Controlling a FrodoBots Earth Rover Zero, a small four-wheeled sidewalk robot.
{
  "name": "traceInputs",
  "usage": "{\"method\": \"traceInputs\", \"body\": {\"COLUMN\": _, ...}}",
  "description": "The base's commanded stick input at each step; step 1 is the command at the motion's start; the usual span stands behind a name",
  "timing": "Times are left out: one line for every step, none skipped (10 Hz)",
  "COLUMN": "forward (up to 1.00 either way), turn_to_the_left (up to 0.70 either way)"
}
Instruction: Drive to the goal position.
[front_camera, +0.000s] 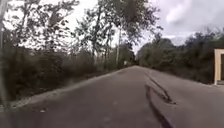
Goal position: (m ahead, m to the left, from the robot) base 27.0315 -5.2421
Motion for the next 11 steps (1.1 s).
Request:
{"method": "traceInputs", "body": {"forward": 0.7, "turn_to_the_left": 0.0}}
{"method": "traceInputs", "body": {"forward": 0.7, "turn_to_the_left": 0.0}}
{"method": "traceInputs", "body": {"forward": 0.7, "turn_to_the_left": 0.0}}
{"method": "traceInputs", "body": {"forward": 0.7, "turn_to_the_left": 0.0}}
{"method": "traceInputs", "body": {"forward": 0.7, "turn_to_the_left": 0.0}}
{"method": "traceInputs", "body": {"forward": 0.7, "turn_to_the_left": 0.0}}
{"method": "traceInputs", "body": {"forward": 0.7, "turn_to_the_left": 0.0}}
{"method": "traceInputs", "body": {"forward": 0.7, "turn_to_the_left": 0.0}}
{"method": "traceInputs", "body": {"forward": 0.7, "turn_to_the_left": 0.0}}
{"method": "traceInputs", "body": {"forward": 0.7, "turn_to_the_left": 0.0}}
{"method": "traceInputs", "body": {"forward": 0.7, "turn_to_the_left": 0.0}}
